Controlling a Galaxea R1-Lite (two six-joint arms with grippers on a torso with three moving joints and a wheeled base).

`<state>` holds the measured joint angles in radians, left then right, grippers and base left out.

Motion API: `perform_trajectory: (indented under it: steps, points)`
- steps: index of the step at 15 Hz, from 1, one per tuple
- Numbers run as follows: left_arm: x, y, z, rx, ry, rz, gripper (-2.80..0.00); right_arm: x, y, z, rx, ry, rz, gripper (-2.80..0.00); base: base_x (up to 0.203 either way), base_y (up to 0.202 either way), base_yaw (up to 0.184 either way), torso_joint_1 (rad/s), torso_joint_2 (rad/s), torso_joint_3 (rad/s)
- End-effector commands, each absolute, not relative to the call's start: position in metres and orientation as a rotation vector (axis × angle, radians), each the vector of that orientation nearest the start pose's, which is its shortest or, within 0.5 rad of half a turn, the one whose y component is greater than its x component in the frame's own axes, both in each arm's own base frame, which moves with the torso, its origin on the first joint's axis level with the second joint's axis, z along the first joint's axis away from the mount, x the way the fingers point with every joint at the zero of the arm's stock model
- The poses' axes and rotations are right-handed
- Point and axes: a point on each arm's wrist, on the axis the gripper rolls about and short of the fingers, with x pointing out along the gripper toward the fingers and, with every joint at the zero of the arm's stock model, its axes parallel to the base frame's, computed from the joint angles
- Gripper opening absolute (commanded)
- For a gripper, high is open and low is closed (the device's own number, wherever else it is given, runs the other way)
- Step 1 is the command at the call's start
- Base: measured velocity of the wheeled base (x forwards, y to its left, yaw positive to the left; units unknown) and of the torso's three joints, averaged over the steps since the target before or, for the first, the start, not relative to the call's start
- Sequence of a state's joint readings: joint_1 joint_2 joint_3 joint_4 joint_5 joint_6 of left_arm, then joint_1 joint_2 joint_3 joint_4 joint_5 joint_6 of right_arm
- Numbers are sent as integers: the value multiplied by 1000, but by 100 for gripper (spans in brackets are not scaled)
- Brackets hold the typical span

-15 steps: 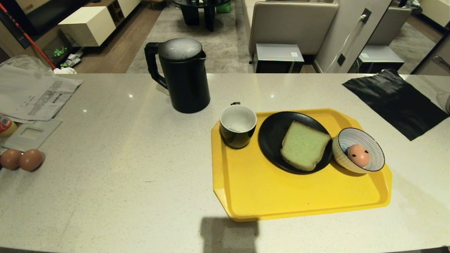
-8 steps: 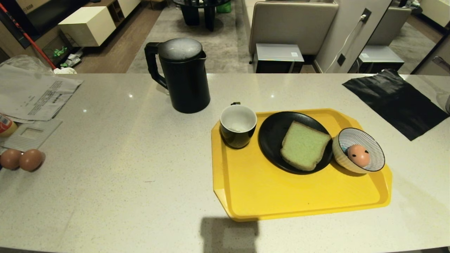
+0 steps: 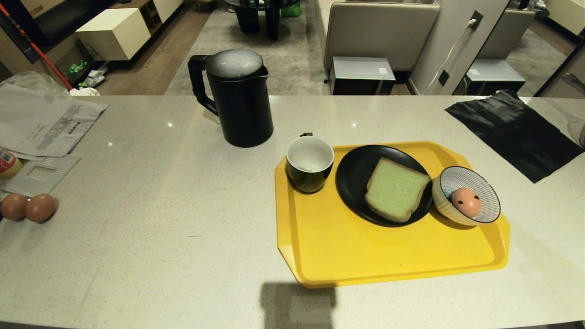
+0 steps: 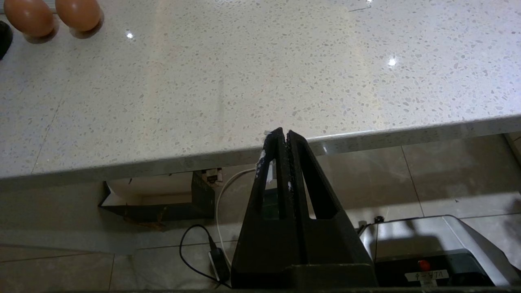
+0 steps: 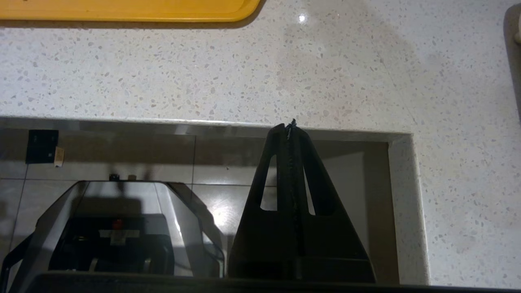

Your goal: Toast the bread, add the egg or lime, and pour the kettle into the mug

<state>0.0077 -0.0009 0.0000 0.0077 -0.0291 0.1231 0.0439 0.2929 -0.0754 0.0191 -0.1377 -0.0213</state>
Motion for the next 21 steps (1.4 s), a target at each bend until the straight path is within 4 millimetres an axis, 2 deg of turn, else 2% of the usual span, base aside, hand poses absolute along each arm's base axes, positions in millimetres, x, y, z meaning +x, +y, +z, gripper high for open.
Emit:
perform_trajectory:
  steps: [1, 5, 10, 21]
  points:
    - [-23, -1, 75, 124, 5, -22, -280, 1, -2, 89, -33, 257, -117, -280, 0, 0, 0, 0, 0, 0]
    - [-23, -1, 75, 124, 6, -22, -280, -4, -1, 87, -47, 163, -78, -280, 0, 0, 0, 0, 0, 0]
    - [-23, -1, 75, 124, 5, -22, -280, -23, 0, 77, -71, -3, -8, -280, 0, 0, 0, 0, 0, 0]
    - [-23, -1, 75, 124, 5, -21, -280, -23, 0, 76, -17, 2, 0, -280, 0, 0, 0, 0, 0, 0]
